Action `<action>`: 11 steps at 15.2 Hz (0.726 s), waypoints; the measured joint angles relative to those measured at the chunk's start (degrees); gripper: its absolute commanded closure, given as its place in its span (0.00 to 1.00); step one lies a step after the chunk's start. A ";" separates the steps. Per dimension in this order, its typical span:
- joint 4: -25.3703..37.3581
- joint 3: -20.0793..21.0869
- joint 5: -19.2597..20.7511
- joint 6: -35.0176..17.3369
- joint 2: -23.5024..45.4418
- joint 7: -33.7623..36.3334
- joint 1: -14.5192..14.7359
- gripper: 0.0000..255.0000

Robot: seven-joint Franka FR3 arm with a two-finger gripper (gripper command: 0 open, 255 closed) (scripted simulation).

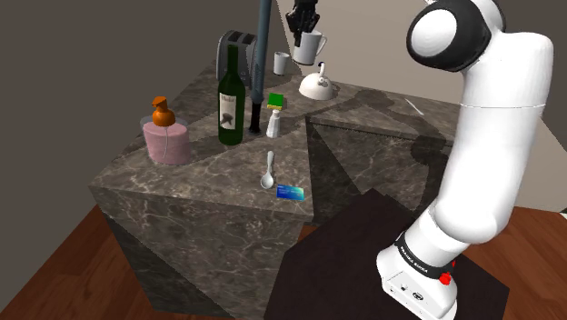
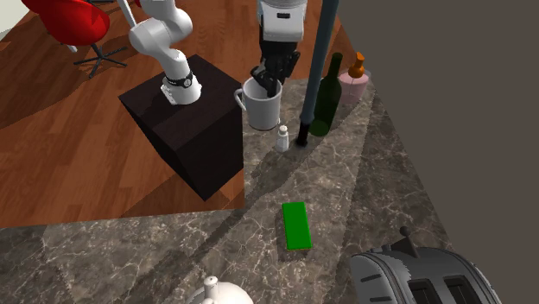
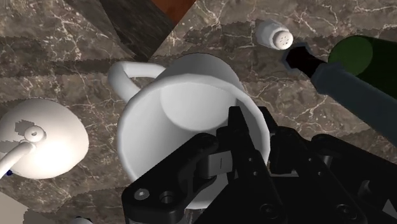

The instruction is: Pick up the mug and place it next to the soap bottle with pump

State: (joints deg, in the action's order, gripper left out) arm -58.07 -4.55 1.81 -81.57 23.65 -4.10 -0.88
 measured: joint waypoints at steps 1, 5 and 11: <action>-0.26 0.33 0.13 0.11 -0.34 1.18 0.92 1.00; -5.84 1.77 0.85 -1.81 -3.75 6.24 4.76 1.00; -8.43 4.12 1.58 -1.94 -5.74 13.61 9.96 1.00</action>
State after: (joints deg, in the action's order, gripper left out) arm -66.50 -0.43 3.39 -83.51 17.91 9.51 9.07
